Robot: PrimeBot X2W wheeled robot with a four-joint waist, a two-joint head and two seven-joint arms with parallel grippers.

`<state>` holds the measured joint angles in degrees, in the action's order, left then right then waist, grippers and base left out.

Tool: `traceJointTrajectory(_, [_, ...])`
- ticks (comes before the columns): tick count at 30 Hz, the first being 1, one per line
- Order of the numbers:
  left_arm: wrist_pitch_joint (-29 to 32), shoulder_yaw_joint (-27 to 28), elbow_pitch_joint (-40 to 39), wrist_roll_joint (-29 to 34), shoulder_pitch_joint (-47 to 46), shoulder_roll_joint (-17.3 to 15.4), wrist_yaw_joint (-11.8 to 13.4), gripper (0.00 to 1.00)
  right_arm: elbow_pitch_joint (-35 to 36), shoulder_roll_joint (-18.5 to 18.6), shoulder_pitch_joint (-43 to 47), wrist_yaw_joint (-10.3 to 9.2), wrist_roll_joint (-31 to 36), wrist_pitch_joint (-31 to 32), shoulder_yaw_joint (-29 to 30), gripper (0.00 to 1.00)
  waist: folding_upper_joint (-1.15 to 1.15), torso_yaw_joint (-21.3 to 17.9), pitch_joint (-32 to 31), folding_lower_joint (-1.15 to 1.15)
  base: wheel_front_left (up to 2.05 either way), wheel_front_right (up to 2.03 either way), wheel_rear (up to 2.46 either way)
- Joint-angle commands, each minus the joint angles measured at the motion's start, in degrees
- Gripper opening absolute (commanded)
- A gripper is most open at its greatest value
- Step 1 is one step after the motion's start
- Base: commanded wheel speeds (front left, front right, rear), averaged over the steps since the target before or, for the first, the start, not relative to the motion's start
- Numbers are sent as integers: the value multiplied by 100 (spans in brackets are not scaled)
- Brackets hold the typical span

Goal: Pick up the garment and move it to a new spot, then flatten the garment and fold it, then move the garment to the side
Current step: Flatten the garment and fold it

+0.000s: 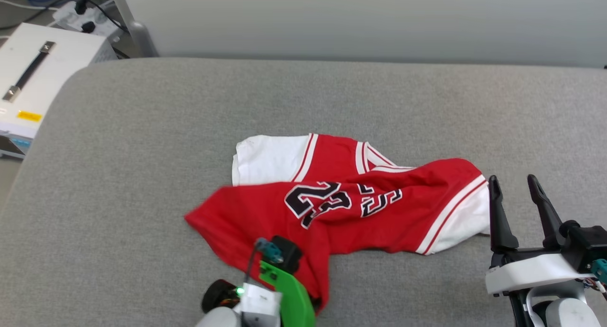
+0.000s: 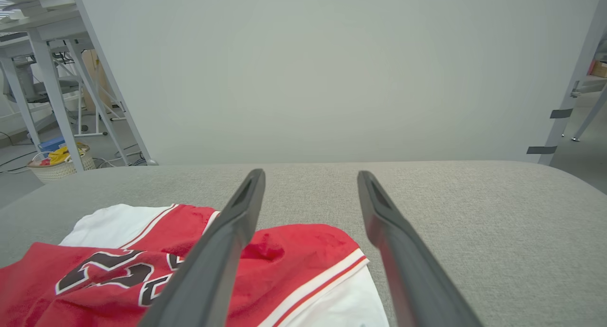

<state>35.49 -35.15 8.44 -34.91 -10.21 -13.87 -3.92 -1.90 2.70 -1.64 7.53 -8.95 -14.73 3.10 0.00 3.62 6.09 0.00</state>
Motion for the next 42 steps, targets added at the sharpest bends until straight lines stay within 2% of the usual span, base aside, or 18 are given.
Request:
traceJointTrajectory(1, [51,-92,-151,-21,24,73,-43,0,-27,20,58,-4,20,-27,45,100,0,183,-333,0,0,0,0])
traceJointTrajectory(6, [174,-398,-360,-34,-24,409,-61,0,-71,19,88,-4,15,-27,54,100,0,128,-455,0,0,0,0])
traceJointTrajectory(10, [42,-501,-117,56,-133,620,-19,0,-94,19,95,-4,-2,-27,44,100,0,6,-434,0,0,0,0])
traceJointTrajectory(15, [-164,-689,223,82,-218,796,-100,0,-133,19,90,-4,-25,-27,57,100,0,-87,-369,0,0,0,0])
traceJointTrajectory(16, [-208,-723,290,86,-223,816,-114,47,-142,19,85,-4,-35,-27,63,100,0,-99,-361,0,0,0,0])
traceJointTrajectory(17, [-257,-739,342,96,-230,828,-120,100,-148,19,79,-4,-42,-27,65,100,0,-107,-355,0,0,0,0])
traceJointTrajectory(22, [-698,-711,515,189,-326,856,-149,100,-181,19,84,-4,-83,-27,86,100,0,-85,-377,0,0,0,0])
traceJointTrajectory(23, [-1005,-606,495,237,-430,839,-155,100,-216,18,108,-4,-97,-27,110,100,0,-31,-462,0,0,0,0])
traceJointTrajectory(27, [-1377,-352,367,278,-524,729,-70,100,-218,18,110,-4,-101,-27,154,100,0,40,-602,0,0,0,0])
traceJointTrajectory(30, [-1785,-75,208,402,-617,518,37,100,-199,18,149,-4,-81,-27,187,100,0,103,-721,0,0,0,0])
traceJointTrajectory(33, [-2350,158,79,534,-636,258,17,100,-182,18,178,-4,-63,-27,195,100,0,138,-824,0,0,0,0])
traceJointTrajectory(36, [-3003,496,37,701,-504,-36,185,100,-153,18,224,-4,-57,-27,174,100,0,149,-891,0,0,0,0])
traceJointTrajectory(42, [-4255,1185,-96,483,77,-283,311,100,-78,18,352,-4,30,-27,128,100,0,175,-945,0,0,0,0])
